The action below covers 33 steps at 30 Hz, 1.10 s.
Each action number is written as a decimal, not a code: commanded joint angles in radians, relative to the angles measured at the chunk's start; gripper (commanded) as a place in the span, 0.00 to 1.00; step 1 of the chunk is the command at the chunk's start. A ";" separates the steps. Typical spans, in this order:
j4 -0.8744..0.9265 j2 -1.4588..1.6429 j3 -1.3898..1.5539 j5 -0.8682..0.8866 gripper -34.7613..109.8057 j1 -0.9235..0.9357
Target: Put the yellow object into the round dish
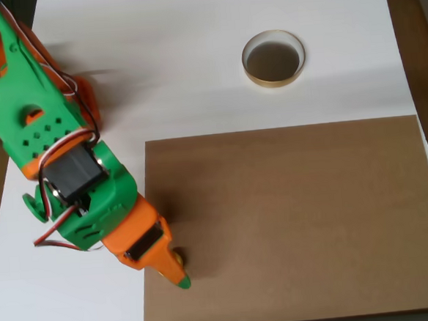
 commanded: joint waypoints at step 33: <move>-0.008 -0.189 -0.202 -0.020 0.29 -0.003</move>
